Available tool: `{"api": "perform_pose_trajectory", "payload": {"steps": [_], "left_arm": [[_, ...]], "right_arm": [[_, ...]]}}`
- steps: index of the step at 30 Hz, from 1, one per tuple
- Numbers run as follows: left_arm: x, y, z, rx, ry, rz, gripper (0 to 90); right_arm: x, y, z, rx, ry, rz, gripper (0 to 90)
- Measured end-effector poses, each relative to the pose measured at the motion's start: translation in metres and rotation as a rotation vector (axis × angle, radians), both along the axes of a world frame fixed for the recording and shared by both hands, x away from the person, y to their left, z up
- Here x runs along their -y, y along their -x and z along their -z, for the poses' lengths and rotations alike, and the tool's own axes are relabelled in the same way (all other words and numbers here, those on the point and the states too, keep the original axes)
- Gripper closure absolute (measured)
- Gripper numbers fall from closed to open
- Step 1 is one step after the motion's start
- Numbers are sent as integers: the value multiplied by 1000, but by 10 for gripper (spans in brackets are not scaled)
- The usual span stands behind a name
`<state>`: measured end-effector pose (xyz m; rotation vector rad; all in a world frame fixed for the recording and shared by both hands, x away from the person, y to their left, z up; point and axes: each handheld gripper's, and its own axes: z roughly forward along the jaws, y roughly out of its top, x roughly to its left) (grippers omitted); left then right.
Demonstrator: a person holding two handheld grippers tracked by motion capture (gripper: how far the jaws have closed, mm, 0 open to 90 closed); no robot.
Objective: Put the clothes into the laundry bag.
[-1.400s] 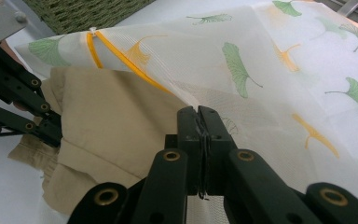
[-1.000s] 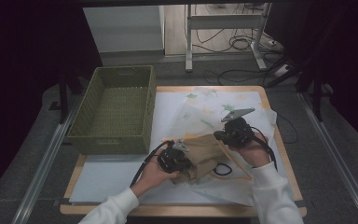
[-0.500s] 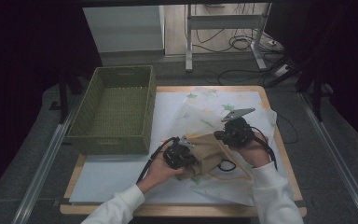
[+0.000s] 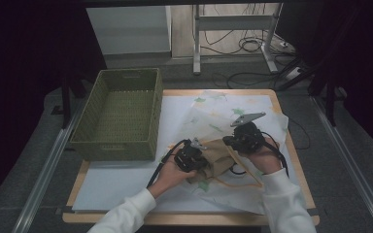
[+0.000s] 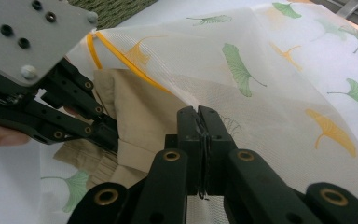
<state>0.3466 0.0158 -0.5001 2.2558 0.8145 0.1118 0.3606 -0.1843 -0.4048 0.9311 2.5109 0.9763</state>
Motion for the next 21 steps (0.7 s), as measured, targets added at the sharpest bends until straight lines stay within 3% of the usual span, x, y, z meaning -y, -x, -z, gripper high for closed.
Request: {"api": "perform_pose_trajectory", "payload": {"steps": [21], "left_arm": [[19, -10, 8, 83, 1, -37, 900]], "right_arm": [[2, 0, -2, 7, -10, -3, 872]]}}
